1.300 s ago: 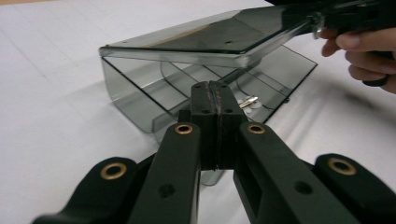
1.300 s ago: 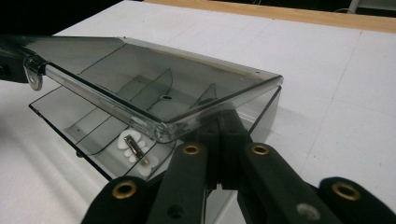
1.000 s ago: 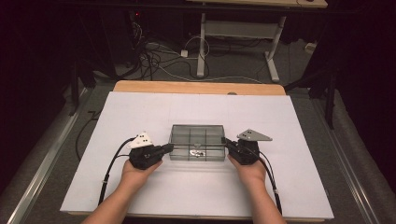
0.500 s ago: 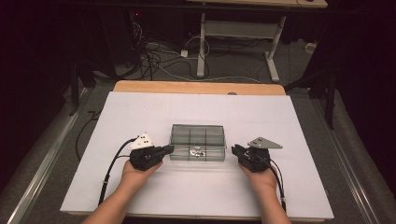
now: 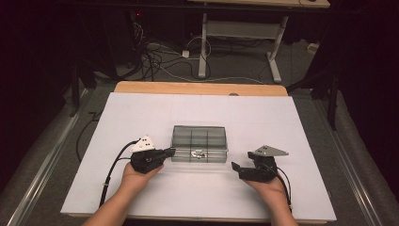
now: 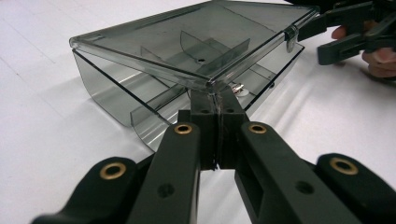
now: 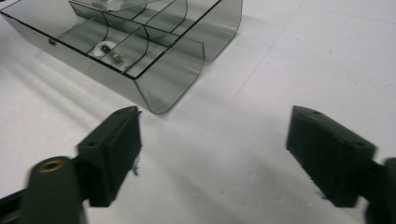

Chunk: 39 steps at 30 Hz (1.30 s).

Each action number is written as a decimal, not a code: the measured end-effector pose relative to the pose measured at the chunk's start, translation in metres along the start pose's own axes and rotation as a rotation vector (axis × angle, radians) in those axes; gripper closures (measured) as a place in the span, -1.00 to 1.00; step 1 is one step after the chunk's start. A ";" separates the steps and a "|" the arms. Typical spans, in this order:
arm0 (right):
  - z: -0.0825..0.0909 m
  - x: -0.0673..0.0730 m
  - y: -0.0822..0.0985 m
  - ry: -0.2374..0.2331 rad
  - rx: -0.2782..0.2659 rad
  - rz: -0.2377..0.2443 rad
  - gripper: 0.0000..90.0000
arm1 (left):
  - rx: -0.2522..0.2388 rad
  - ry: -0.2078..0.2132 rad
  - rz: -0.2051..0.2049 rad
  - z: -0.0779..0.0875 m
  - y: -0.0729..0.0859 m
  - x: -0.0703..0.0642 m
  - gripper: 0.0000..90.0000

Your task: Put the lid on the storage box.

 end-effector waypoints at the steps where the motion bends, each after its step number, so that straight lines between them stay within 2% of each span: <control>1: 0.001 0.000 0.001 -0.007 0.004 -0.007 -0.66 | 0.001 0.001 0.001 0.000 0.000 0.000 0.92; 3: 0.003 -0.001 0.003 0.000 0.005 -0.010 -0.75 | -0.007 0.007 0.012 0.001 -0.001 -0.001 0.92; 6: 0.006 -0.003 0.005 0.009 0.000 -0.030 -0.89 | -0.013 0.002 0.005 0.002 -0.002 -0.001 0.92; 9: 0.010 -0.005 0.008 0.020 -0.004 -0.030 -0.99 | -0.004 -0.007 -0.008 0.003 -0.001 -0.001 0.92; 16: 0.021 -0.007 0.017 0.042 -0.014 -0.016 -0.99 | 0.000 -0.021 -0.020 0.005 0.001 0.002 0.92; 22: 0.029 -0.005 0.019 0.038 -0.057 -0.022 -0.99 | 0.022 -0.028 -0.016 0.004 0.006 0.003 0.92; 29: 0.028 -0.004 0.020 0.029 -0.054 -0.016 -0.99 | 0.043 -0.043 -0.015 0.007 0.007 0.003 0.92; 32: 0.028 -0.003 0.021 0.021 -0.048 -0.025 -0.99 | 0.052 -0.051 -0.007 0.009 0.009 0.006 0.92; 39: 0.027 -0.002 0.022 0.018 -0.041 -0.012 -0.99 | 0.050 -0.057 0.015 0.013 0.016 0.011 0.92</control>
Point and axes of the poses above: each handheld gripper's, and its own axes: z roughly backward along the jaws, y roughly out of its underside, x roughly to its left, the point moved 10 cm from there along -z, roughly forward along the jaws, and after that the axes turned 4 degrees about -x, right-handed, at the moved point
